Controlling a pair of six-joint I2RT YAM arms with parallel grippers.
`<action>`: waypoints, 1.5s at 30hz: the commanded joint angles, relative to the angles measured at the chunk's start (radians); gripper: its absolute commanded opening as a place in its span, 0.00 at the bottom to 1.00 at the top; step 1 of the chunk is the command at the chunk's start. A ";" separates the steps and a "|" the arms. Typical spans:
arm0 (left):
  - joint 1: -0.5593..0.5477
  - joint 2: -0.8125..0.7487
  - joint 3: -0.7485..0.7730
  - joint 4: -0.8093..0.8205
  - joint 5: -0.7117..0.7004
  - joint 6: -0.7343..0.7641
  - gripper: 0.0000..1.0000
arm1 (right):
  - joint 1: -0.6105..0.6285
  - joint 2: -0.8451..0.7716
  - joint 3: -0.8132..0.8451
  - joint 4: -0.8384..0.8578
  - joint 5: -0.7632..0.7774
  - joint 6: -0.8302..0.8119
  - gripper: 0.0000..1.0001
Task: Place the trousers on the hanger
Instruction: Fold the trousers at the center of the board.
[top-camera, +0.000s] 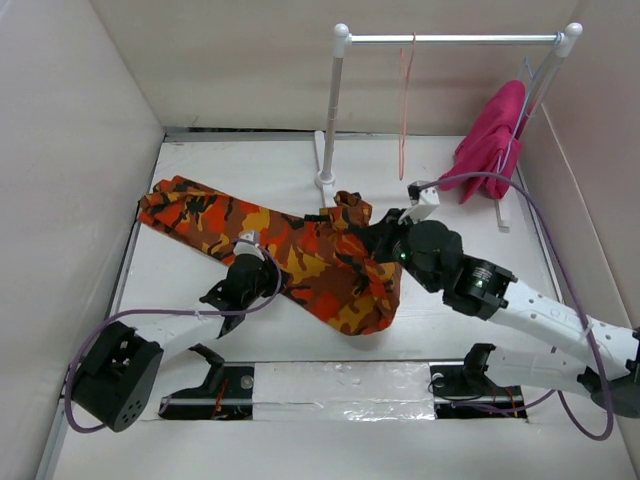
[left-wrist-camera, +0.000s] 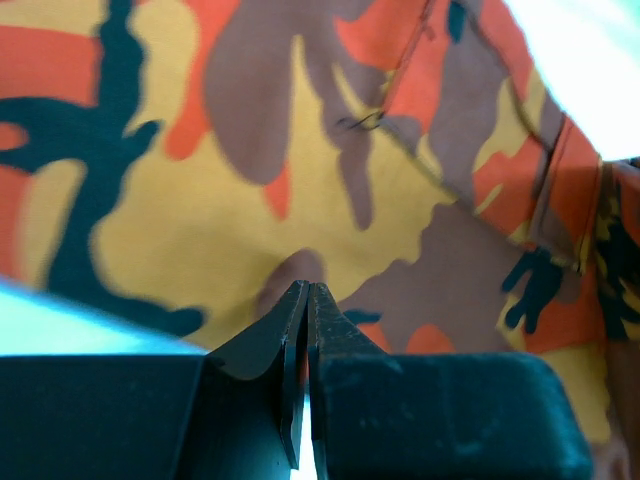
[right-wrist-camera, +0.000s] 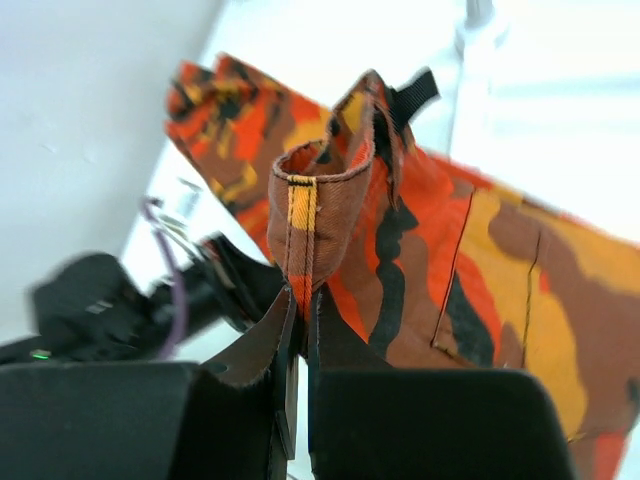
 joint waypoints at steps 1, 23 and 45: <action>0.003 0.039 0.021 0.098 0.026 -0.006 0.00 | -0.008 -0.064 0.125 0.106 -0.017 -0.042 0.00; -0.753 0.738 0.543 0.215 -0.164 -0.367 0.00 | -0.097 -0.244 0.442 -0.191 -0.014 -0.216 0.00; -0.092 -0.568 0.387 -0.490 -0.124 0.018 0.36 | -0.097 0.251 0.616 0.069 -0.129 -0.210 0.00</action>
